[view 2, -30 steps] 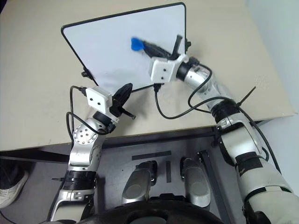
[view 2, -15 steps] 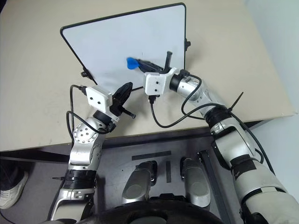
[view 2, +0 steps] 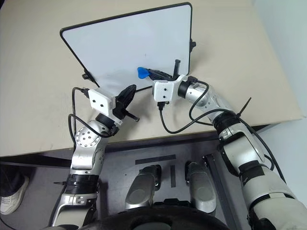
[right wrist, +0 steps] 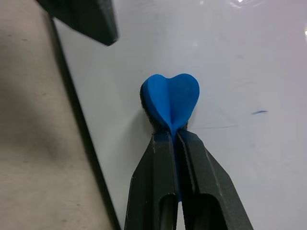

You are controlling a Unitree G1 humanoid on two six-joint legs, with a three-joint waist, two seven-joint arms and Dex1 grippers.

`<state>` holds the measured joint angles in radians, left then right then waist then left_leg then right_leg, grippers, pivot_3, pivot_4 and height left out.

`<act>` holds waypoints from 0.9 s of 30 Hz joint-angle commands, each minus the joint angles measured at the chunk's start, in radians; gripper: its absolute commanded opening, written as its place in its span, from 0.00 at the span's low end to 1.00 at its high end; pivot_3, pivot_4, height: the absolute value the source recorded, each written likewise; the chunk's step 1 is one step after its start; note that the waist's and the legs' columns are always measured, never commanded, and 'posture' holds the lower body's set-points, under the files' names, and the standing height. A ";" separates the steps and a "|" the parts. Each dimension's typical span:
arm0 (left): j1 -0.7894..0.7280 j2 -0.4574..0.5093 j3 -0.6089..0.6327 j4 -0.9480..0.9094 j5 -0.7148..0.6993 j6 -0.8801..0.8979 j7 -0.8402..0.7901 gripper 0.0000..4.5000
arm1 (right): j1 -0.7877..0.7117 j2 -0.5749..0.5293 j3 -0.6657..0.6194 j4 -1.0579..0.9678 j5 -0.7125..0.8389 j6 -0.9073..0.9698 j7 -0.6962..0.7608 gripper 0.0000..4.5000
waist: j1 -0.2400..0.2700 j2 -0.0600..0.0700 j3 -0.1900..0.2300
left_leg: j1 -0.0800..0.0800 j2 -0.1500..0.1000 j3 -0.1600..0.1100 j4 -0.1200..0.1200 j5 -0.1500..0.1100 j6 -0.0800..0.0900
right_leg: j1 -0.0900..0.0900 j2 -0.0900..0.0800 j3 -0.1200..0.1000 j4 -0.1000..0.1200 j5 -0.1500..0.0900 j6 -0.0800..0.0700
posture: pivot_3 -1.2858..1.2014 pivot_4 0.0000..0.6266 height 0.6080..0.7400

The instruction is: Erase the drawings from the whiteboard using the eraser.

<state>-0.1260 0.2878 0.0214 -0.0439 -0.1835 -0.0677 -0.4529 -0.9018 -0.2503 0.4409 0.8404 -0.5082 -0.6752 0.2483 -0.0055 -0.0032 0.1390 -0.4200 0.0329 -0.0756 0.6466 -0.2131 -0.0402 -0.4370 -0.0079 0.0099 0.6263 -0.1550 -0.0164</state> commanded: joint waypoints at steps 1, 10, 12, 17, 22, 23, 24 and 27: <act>-0.011 -0.004 -0.003 -0.014 0.003 -0.023 -0.004 0.00 | -0.065 -0.009 -0.068 -0.071 0.019 0.001 -0.082 0.00 | -0.001 0.000 0.000 | 0.000 0.000 0.000 0.000 -0.001 -0.002 | 0.000 0.000 0.000 0.000 0.001 -0.001 | 0.52 0.24 1.00; -0.007 0.000 0.003 -0.017 0.005 -0.026 -0.003 0.00 | -0.059 -0.007 -0.061 -0.084 0.000 0.018 -0.117 0.00 | 0.000 0.000 0.000 | 0.000 0.000 0.000 -0.001 -0.001 -0.002 | -0.001 0.000 0.000 0.001 0.002 -0.002 | 0.52 0.24 1.00; -0.007 0.002 0.003 -0.018 0.004 -0.027 -0.004 0.00 | -0.054 -0.005 -0.054 -0.076 0.002 0.024 -0.102 0.00 | 0.000 0.000 0.000 | 0.000 0.000 0.000 -0.001 0.000 0.000 | -0.001 0.000 0.000 0.000 0.002 -0.001 | 0.52 0.24 1.00; -0.009 0.005 0.004 -0.020 0.004 -0.026 -0.005 0.00 | -0.002 -0.012 -0.018 -0.070 0.012 0.029 0.002 0.00 | 0.000 0.000 0.000 | 0.001 0.000 0.000 -0.001 0.000 0.000 | 0.000 0.000 0.000 0.000 0.001 -0.001 | 0.52 0.24 1.00; -0.007 0.011 0.009 -0.024 0.000 -0.024 -0.009 0.00 | 0.101 -0.058 -0.040 -0.189 0.056 0.049 0.106 0.00 | 0.006 0.000 0.000 | 0.000 0.000 0.000 -0.001 -0.001 -0.002 | 0.000 0.000 0.000 0.000 0.001 -0.001 | 0.52 0.24 1.00; -0.006 0.012 0.009 -0.025 -0.001 -0.024 -0.010 0.00 | 0.131 -0.079 -0.052 -0.233 0.075 0.058 0.135 0.00 | 0.009 0.000 0.000 | -0.001 0.000 0.000 0.000 -0.001 -0.001 | 0.000 0.000 0.000 0.000 0.001 0.000 | 0.52 0.24 1.00; -0.004 0.012 0.007 -0.026 -0.001 -0.023 -0.010 0.00 | 0.165 -0.101 -0.066 -0.285 0.107 0.073 0.175 0.00 | 0.011 0.000 0.000 | -0.001 0.000 0.000 0.000 0.000 0.000 | 0.000 0.000 0.000 0.000 0.000 0.001 | 0.52 0.24 1.00; -0.002 0.016 0.009 -0.028 -0.004 -0.021 -0.014 0.00 | 0.248 -0.153 -0.095 -0.428 0.214 0.160 0.296 0.00 | 0.011 0.000 0.000 | -0.002 0.000 0.001 0.000 0.001 0.002 | 0.000 0.000 0.000 -0.001 -0.003 0.003 | 0.52 0.24 1.00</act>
<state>-0.1259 0.2987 0.0260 -0.0421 -0.1857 -0.0737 -0.4587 -0.6734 -0.3823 0.3893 0.5226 -0.3838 -0.5586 0.4721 0.0057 -0.0036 0.1388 -0.4224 0.0328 -0.0745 0.6470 -0.2118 -0.0359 -0.4372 -0.0080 0.0099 0.6248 -0.1589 -0.0137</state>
